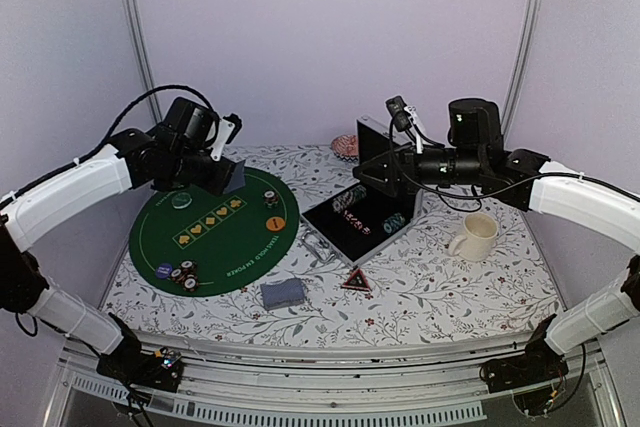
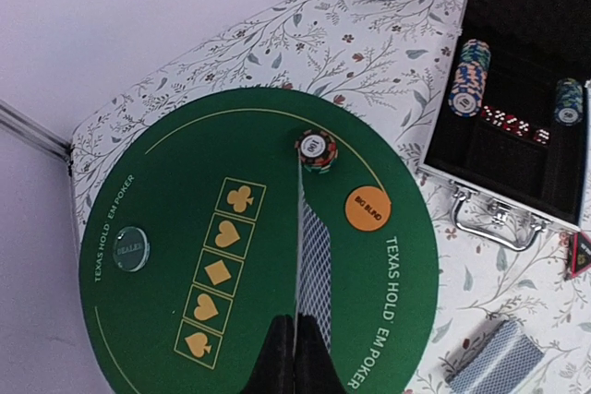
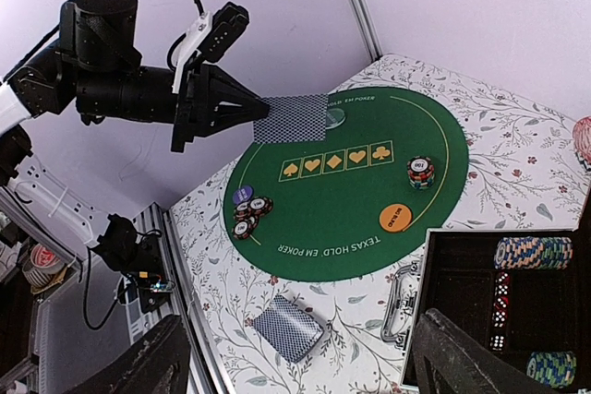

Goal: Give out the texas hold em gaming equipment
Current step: Pass from the right arm to the left, then distribute the poker card in the big blind area.

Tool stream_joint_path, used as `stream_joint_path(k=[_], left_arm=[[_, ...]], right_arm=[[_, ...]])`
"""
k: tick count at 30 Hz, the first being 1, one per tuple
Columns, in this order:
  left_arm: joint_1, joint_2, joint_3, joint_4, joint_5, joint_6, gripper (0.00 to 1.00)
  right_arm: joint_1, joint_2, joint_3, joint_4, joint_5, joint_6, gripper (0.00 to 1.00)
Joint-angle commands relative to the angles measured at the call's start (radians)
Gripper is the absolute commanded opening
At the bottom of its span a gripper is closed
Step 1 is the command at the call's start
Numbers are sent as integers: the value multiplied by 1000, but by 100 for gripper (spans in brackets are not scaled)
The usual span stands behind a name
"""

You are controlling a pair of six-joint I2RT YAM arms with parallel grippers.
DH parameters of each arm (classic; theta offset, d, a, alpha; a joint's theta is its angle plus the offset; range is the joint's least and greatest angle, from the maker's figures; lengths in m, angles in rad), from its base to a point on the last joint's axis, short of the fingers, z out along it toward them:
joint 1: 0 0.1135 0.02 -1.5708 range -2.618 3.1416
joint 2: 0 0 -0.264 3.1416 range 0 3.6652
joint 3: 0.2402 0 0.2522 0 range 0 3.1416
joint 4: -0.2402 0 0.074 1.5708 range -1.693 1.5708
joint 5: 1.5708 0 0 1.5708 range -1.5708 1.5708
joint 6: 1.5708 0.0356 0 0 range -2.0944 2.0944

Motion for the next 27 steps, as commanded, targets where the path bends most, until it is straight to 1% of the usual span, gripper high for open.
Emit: stream_joint_path(k=[1, 7, 18, 21, 27], left_arm=[[42, -8, 1, -34, -38, 5, 0], [90, -25, -34, -13, 12, -15, 0], [254, -77, -136, 57, 149, -84, 0], [313, -107, -174, 84, 182, -121, 0], [502, -161, -308, 171, 312, -257, 0]], right_arm=[[-1, -5, -1, -15, 14, -12, 85], [-2, 2, 6, -24, 15, -17, 85], [-3, 12, 16, -38, 16, -25, 86], [-2, 13, 15, -42, 16, -25, 86], [-2, 11, 11, -47, 21, -29, 86]])
